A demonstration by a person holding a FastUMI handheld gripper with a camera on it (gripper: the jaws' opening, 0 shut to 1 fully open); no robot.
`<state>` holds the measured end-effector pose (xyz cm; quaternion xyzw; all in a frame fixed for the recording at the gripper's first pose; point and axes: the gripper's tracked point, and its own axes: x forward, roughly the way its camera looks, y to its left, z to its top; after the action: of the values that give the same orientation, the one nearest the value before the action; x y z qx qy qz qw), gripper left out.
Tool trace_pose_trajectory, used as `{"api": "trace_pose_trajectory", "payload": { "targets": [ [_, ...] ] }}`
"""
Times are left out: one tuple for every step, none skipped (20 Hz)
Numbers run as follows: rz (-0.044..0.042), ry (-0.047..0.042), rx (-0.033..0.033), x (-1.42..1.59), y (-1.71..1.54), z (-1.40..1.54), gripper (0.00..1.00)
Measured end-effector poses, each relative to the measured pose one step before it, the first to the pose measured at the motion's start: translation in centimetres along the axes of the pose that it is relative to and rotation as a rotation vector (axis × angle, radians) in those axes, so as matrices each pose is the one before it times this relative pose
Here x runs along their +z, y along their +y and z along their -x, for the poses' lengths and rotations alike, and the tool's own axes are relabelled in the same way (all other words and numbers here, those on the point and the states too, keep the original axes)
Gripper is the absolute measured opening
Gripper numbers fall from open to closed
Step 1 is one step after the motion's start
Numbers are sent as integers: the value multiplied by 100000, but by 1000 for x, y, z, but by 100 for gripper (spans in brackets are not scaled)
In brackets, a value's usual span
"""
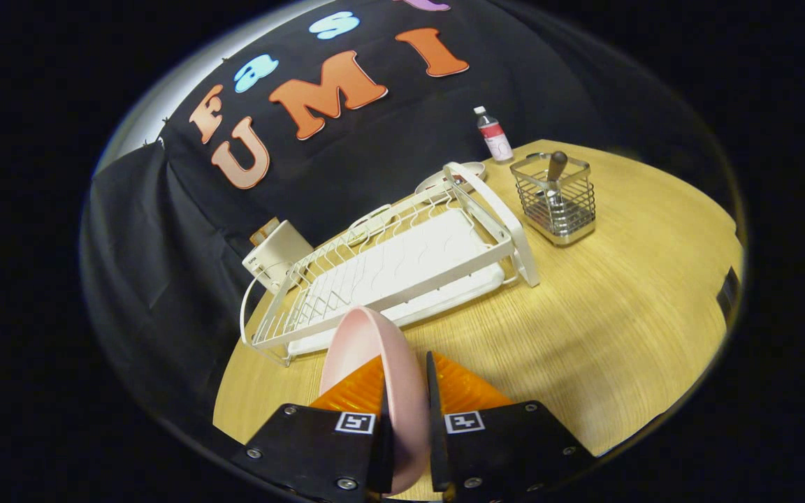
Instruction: Take the plate from the dish rack, then take the spoon from the basket and place it into the plate.
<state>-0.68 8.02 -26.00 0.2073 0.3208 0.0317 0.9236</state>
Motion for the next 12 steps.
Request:
{"api": "trace_pose_trajectory", "payload": {
  "targets": [
    [883, 1544, -2360, -736, -765, -409, 23],
    [1647, 726, -2807, -450, -780, -195, 25],
    [1127, -479, -1339, 51, -526, -3, 27],
    [439, -200, -373, -53, -33, -129, 29],
    [226, -555, -78, 191, -79, -152, 35],
    [1174, -988, -171, 217, -15, 65, 35],
    [2193, -1539, -406, 370, -44, 41, 37],
    [2731, -1911, -835, 508, -116, 48, 39],
    [2494, -2267, -914, 670, -385, 185, 45],
    [2496, -2457, -1238, 680, -535, 326, 48],
    [2481, -2840, -1426, 898, -639, 66, 54],
    [2344, -2856, -1930, 976, -730, 127, 57]
  ]
}}
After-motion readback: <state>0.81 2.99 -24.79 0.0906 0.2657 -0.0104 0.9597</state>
